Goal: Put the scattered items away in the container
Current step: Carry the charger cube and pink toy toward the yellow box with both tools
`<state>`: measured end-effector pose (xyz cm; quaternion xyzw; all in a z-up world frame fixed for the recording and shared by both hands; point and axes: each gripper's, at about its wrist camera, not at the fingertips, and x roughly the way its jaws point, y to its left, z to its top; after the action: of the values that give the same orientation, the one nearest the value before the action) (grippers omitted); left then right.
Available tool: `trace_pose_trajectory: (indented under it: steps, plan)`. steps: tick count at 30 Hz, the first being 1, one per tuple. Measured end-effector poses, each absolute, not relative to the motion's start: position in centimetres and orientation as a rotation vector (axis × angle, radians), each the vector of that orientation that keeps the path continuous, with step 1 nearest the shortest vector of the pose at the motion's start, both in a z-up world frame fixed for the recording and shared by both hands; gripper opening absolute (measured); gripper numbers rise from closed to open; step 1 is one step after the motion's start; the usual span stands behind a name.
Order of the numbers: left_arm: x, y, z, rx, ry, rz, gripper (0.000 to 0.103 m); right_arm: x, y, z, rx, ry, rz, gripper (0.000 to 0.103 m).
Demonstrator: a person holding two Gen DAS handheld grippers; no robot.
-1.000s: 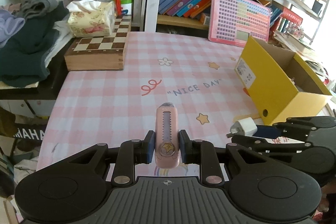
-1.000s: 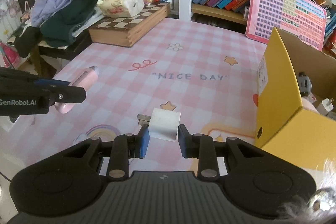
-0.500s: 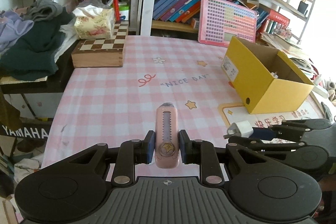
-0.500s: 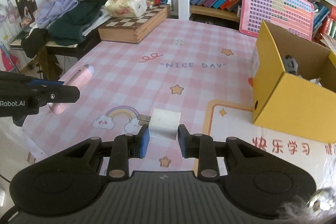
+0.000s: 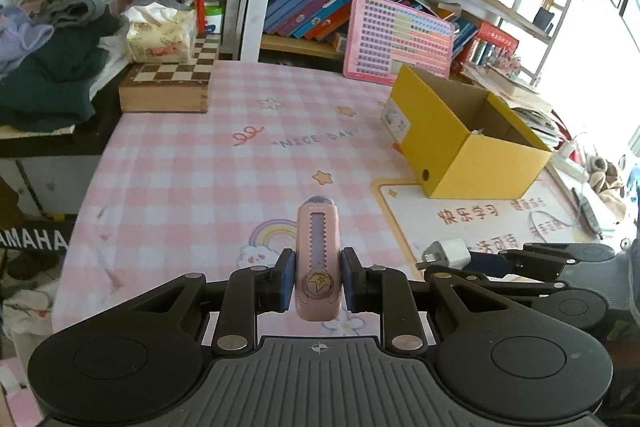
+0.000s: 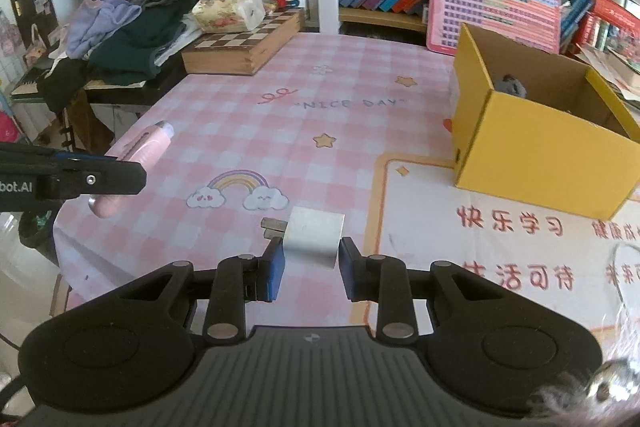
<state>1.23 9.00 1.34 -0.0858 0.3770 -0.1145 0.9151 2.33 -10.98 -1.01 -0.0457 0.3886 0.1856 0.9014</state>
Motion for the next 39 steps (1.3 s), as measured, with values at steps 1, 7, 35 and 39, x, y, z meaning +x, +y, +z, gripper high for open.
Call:
trace_pose_trajectory:
  steps: [1, 7, 35, 39]
  plan:
    - [1.0, 8.9, 1.3, -0.181, 0.776, -0.239, 0.023, 2.1, -11.2, -1.0, -0.091, 0.808, 0.378, 0.027]
    - [-0.1, 8.5, 1.1, -0.206, 0.783, -0.263, 0.023, 1.1, -12.4, -1.4, -0.074, 0.831, 0.342, 0.027]
    - [2.3, -1.9, 0.8, -0.175, 0.836, -0.547, 0.023, -2.0, -23.3, -1.0, 0.03, 0.848, 0.089, 0.027]
    - [2.6, -3.8, 0.7, -0.154, 0.844, -0.594, 0.023, -2.4, -24.7, -0.9, 0.044, 0.842, 0.061, 0.027]
